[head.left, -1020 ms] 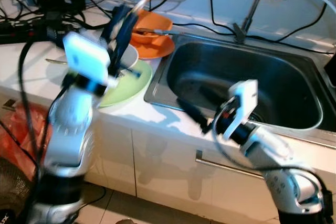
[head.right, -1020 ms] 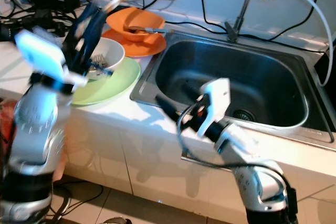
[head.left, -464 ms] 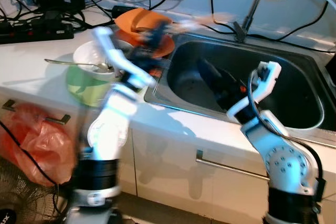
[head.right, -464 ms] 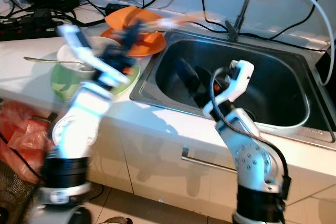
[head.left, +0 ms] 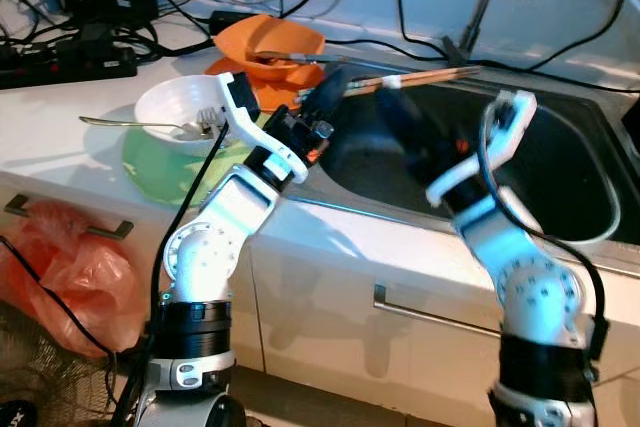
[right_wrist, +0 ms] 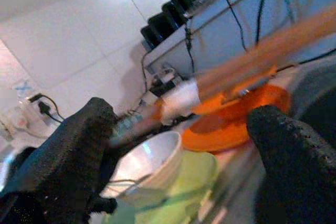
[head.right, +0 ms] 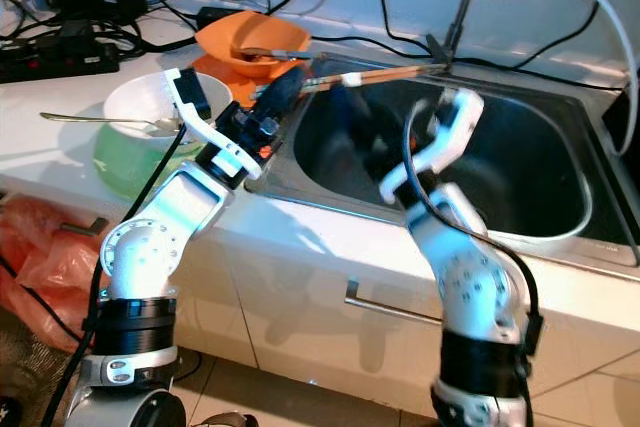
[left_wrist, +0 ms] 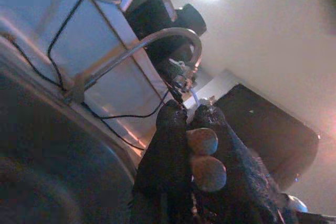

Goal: Kitchen organization

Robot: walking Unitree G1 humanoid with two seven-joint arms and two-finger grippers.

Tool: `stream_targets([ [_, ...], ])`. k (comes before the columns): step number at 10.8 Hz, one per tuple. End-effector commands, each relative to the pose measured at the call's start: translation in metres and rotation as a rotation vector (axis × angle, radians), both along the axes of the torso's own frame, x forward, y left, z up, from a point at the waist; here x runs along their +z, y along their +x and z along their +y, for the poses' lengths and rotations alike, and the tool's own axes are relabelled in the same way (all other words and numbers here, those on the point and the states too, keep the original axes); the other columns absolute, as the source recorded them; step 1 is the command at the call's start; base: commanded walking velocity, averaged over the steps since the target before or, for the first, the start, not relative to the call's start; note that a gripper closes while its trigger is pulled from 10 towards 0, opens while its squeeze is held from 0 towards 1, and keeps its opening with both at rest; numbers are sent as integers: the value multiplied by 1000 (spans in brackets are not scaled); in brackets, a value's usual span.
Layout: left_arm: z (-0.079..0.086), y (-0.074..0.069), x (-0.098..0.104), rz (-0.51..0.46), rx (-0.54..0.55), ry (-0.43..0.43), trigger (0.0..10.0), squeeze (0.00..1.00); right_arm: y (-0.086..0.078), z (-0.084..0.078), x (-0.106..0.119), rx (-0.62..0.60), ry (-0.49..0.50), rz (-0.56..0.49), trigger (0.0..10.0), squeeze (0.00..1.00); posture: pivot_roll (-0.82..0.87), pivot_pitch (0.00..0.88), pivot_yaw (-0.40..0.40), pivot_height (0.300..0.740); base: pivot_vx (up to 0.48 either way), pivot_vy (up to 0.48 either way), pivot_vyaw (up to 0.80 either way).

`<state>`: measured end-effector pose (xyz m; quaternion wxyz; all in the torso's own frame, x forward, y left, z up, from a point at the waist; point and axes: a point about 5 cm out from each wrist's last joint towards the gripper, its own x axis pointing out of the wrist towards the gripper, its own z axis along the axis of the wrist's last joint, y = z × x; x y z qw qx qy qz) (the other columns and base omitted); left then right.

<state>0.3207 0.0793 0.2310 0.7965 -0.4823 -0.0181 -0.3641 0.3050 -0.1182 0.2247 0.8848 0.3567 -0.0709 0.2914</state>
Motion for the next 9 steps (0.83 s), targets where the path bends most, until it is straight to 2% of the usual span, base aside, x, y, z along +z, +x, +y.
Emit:
stream_targets([
  [1, -1, 2, 2, 46, -32, -49, 0, 0, 6, -2, 4, 6, 32, -11, 10000, 0, 62, 42, -23, 740, 0, 0, 0],
  [2, -2, 2, 0, 92, -62, -112, 0, 0, 10, -3, 6, 15, 47, -16, 10000, 0, 67, 42, -23, 740, 0, 0, 0],
  [4, -4, -3, -5, 131, -143, -152, 0, 0, 21, 3, 11, 34, 71, -25, 10000, 0, 84, 46, -15, 740, 0, 0, 0],
  [5, -6, -7, -4, 126, -178, -163, 0, 0, 22, 7, 10, 36, 93, -22, 4784, 0, 86, 50, -10, 740, 0, 0, 0],
  [6, -7, -9, -3, 132, -203, -171, 0, 0, 23, 10, 11, 34, 124, -21, 0, 0, 84, 50, -8, 740, 0, 0, 0],
  [7, -5, -9, -3, 136, -199, -175, 0, 0, 23, 10, 11, 27, 139, -21, 0, 0, 84, 53, -3, 740, 0, 0, 0],
  [9, 5, -6, -8, 165, -168, -185, 0, 0, 24, 2, 9, -40, 170, -12, 0, 0, 84, 58, -1, 740, 0, 0, 0],
])
